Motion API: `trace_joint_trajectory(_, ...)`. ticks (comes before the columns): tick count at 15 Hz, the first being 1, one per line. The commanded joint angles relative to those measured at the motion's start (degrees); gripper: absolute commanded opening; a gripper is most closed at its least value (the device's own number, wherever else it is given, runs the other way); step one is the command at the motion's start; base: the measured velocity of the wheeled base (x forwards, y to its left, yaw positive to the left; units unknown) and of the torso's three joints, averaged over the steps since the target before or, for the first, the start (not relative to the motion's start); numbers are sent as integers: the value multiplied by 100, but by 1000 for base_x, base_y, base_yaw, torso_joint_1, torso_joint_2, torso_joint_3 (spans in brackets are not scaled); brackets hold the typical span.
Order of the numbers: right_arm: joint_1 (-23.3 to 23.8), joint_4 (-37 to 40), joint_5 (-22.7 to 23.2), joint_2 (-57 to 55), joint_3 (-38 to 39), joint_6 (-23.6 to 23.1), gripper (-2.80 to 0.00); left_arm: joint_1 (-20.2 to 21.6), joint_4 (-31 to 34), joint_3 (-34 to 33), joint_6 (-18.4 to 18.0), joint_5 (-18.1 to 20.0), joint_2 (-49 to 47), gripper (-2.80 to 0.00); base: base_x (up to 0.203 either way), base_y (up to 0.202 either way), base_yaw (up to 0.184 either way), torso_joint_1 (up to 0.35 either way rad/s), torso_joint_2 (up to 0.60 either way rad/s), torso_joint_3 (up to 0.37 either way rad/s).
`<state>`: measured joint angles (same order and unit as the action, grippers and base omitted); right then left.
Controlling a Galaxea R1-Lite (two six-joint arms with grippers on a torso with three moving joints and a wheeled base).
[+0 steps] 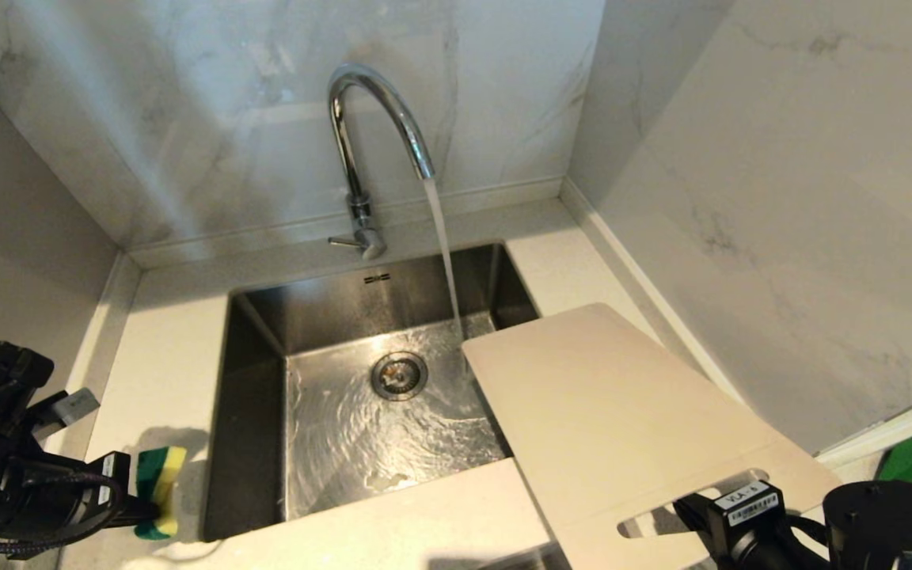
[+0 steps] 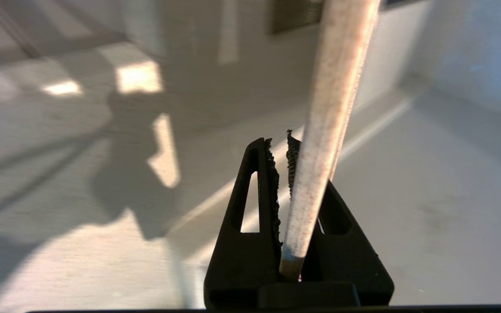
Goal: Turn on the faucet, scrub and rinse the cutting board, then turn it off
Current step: Put down the cutting board
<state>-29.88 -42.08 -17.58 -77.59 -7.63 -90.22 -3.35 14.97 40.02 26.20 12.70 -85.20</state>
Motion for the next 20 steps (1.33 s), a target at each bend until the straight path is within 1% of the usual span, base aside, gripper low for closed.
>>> trace_joint_trajectory(1, 89, -2, -31, -349, 229, 217, -280, 1, -20, -29, 17, 13, -174, -280, 0, 0, 0, 0, 0, 0)
trace_joint_trajectory(4, 395, -2, -29, -700, 410, 304, -280, 1, -55, -20, 17, 229, -205, -280, 0, 0, 0, 0, 0, 0)
trace_joint_trajectory(7, 461, -17, 59, -1252, 386, 626, -280, 1, -64, -15, 16, 224, -290, -280, 0, 0, 0, 0, 0, 0)
trace_joint_trajectory(9, 471, -70, 213, -1512, 338, 660, -280, 1, -64, 6, 8, 215, -286, -280, 0, 0, 0, 0, 0, 0)
trace_joint_trajectory(11, 468, -460, 415, -1933, 323, 663, -280, 1, -64, -3, 17, 224, -296, -280, 0, 0, 0, 0, 0, 0)
trace_joint_trajectory(14, 466, -1433, 732, -2586, 414, 663, -280, 10, -64, -20, 17, 215, -313, -280, 0, 0, 0, 0, 0, 0)
trace_joint_trajectory(16, 465, -1450, 738, -2669, 436, 730, -280, 36, -64, -29, 17, 224, -346, -280, 0, 0, 0, 0, 0, 0)
trace_joint_trajectory(20, 439, -1452, 773, -2674, 464, 1162, -280, 36, -73, -20, 17, 224, -444, -280, 0, 0, 0, 0, 0, 0)
